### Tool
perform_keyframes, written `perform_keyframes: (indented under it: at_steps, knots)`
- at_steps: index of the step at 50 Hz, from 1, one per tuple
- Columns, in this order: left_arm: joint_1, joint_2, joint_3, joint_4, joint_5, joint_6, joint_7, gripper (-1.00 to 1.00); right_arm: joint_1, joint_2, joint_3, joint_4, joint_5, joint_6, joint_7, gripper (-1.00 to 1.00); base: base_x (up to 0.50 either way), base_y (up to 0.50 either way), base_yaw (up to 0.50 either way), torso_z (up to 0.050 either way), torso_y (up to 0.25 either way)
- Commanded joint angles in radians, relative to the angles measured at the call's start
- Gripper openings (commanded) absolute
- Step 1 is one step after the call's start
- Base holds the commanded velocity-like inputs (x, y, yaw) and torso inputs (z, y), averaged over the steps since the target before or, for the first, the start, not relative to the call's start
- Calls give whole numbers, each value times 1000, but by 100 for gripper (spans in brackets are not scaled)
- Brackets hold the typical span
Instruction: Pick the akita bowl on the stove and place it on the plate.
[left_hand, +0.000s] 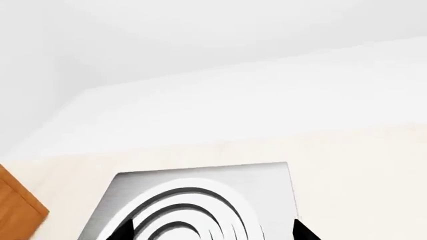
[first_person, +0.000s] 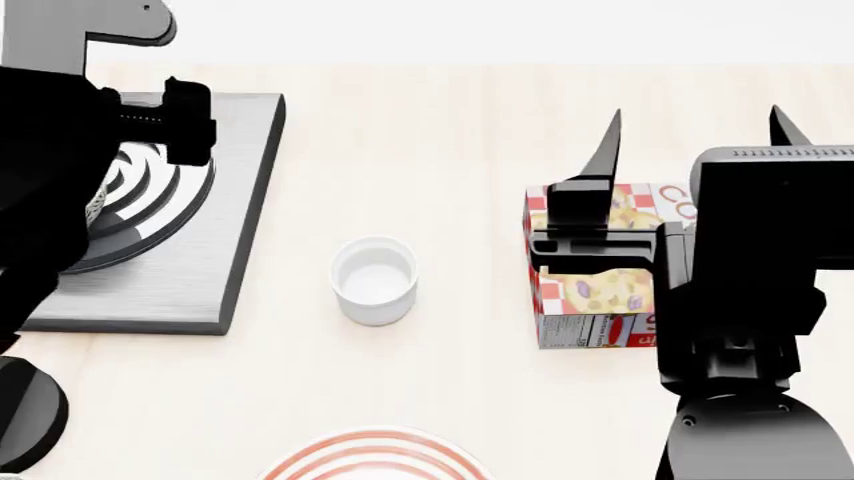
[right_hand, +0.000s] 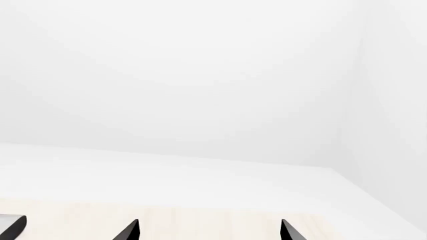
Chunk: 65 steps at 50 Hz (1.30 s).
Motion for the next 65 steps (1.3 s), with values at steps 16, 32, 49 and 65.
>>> perform_keyframes:
  at_steps: [16,32,49,65]
  knots:
    - [45,-22,54,-11,29,-18,-16,100,-3,5,-3,0,8,-4,7,100,0,0,0,0,0]
    - [58,-39,88,-40,55,-5,-20,100,-3,8,-5,1,13,-6,11,100,0,0,0,0,0]
    - [79,-57,89,-12,50,-47,-33,100,-4,12,-8,-2,18,-3,17,100,0,0,0,0,0]
    - [87,-63,80,-22,42,-56,-43,100,1,15,-10,-4,23,1,23,100,0,0,0,0,0]
